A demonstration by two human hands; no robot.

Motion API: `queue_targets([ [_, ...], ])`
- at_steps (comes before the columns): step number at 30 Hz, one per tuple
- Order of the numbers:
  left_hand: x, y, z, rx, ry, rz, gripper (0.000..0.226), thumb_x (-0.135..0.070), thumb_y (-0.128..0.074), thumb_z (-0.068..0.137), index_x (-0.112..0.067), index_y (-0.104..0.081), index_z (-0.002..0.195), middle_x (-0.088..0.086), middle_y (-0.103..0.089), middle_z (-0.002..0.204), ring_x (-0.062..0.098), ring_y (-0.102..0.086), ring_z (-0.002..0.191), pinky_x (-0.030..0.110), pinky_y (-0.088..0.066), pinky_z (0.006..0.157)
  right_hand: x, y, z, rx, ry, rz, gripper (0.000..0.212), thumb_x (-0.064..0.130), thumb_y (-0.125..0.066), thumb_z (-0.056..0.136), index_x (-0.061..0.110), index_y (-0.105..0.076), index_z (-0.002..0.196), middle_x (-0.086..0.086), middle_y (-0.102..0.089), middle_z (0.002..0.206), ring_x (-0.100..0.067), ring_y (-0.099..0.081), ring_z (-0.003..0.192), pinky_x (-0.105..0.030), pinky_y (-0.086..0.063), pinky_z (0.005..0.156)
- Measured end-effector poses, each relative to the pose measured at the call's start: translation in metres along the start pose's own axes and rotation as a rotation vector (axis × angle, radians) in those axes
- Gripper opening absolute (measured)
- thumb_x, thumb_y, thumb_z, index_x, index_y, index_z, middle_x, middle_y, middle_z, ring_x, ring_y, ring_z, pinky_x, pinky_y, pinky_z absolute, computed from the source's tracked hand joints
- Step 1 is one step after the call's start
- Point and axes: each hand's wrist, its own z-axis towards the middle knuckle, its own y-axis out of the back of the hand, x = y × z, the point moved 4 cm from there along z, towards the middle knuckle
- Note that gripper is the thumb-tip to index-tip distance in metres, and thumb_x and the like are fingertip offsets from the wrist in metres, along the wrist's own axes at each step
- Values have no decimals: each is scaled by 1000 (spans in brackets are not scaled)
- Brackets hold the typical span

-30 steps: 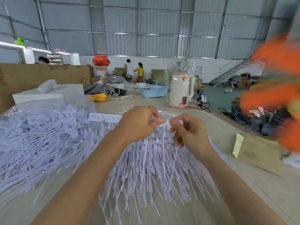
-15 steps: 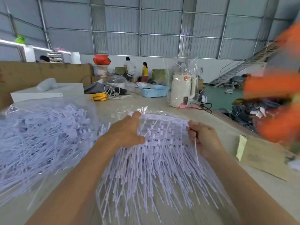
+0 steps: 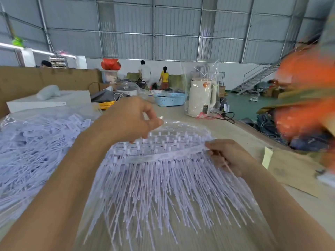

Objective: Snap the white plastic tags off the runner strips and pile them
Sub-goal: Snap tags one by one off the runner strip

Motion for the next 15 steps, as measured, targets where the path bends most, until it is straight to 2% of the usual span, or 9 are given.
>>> queue_targets([
  [2,-6,-11,5,-86,-44,40,15,-40,-61,87,-27,-66,82,-11,-67,61,-2,-54,49,19,-40,52,0,-8,1,-41,101,-81,23,8,-54,94,5,-50,72,-8,-52,55,-10,-32,32,-16,-17,34],
  [3,-11,-24,6,-86,-68,13,11,-33,-59,90,-26,-67,86,-12,-67,70,1,-58,59,21,-44,58,2,-12,0,-61,143,-93,21,8,-55,93,5,-52,73,-8,-54,59,-11,-34,32,-16,-17,34],
  [5,-18,-59,10,-31,-103,-14,17,-23,-52,95,-18,-67,100,-3,-68,91,14,-62,83,27,-48,78,4,-16,-1,-80,202,-105,20,9,-56,93,6,-56,74,-8,-57,63,-12,-37,33,-14,-20,34],
  [7,-18,-92,14,27,-124,74,26,-25,-44,98,-13,-64,108,5,-66,108,23,-58,103,37,-42,94,5,-19,-3,-84,244,-153,20,10,-56,94,7,-58,74,-9,-58,67,-12,-39,34,-14,-22,34],
  [8,-17,-104,15,49,-131,125,29,-29,-41,99,-13,-63,110,6,-65,111,25,-55,108,40,-38,97,6,-19,-4,-91,265,-188,20,11,-56,94,8,-58,74,-9,-59,68,-12,-39,33,-14,-23,34],
  [9,-16,-113,16,66,-128,142,32,-32,-39,100,-12,-62,109,6,-64,110,26,-55,108,41,-37,98,8,-19,-5,-102,288,-221,21,11,-56,94,9,-58,73,-8,-60,67,-12,-40,33,-14,-24,34],
  [13,-11,-129,19,85,-87,46,35,-40,-40,98,-15,-62,89,1,-62,81,26,-59,91,38,-42,87,13,-17,-9,-123,342,-274,19,13,-59,92,8,-60,74,-1,-53,51,-12,-43,34,-16,-26,35],
  [15,-10,-130,22,73,-68,-26,35,-41,-45,97,-14,-65,88,2,-67,84,23,-60,92,38,-42,89,13,-17,-10,-117,346,-295,18,13,-60,92,8,-60,74,5,-50,43,-11,-43,34,-18,-27,36],
])
